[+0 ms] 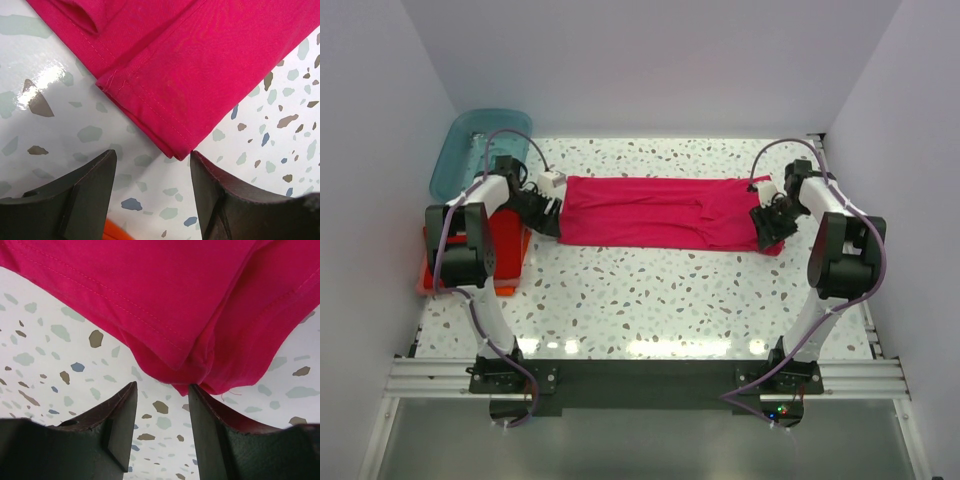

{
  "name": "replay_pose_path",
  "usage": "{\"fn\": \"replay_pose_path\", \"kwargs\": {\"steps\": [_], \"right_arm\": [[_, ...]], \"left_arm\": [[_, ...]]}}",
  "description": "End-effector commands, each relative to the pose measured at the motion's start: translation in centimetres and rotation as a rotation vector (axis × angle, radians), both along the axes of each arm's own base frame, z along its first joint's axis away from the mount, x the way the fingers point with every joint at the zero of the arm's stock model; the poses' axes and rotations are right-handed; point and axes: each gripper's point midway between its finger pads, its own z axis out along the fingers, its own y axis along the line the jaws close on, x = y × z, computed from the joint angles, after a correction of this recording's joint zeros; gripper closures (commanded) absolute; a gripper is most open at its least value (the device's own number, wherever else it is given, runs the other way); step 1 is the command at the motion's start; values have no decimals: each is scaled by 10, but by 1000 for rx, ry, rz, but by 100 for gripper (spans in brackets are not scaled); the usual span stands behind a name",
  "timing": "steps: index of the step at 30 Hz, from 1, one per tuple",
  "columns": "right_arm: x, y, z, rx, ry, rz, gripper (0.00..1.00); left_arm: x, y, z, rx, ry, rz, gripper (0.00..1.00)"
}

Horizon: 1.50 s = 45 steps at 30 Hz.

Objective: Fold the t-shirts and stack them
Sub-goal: Fold the tshirt

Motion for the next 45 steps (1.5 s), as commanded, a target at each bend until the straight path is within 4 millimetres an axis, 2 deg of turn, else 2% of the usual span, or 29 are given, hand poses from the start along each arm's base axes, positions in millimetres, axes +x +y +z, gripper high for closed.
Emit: {"fn": "replay_pose_path", "kwargs": {"steps": [1, 13, 24, 33, 35, 36, 40, 45], "right_arm": [[6, -7, 9, -28, -45, 13, 52], [2, -16, 1, -73, -4, 17, 59], [-4, -7, -10, -20, 29, 24, 67], [3, -9, -12, -22, 27, 20, 73], [6, -10, -10, -24, 20, 16, 78], [6, -11, -10, -33, 22, 14, 78], [7, -19, -7, -66, 3, 0, 68], [13, -23, -3, -77, -36, -34, 67]], "left_arm": [[3, -2, -4, -13, -7, 0, 34], [-3, -6, -12, -35, 16, -1, 37], [-23, -15, -21, -84, 81, -27, 38], [-34, -26, -24, -116, 115, -70, 49], [-34, -27, -25, -115, 113, -71, 52], [-34, -27, -25, -115, 111, -71, 53], [-31, -26, -26, -108, 107, -68, 55], [-31, -26, -26, -107, 106, -65, 56]]}}
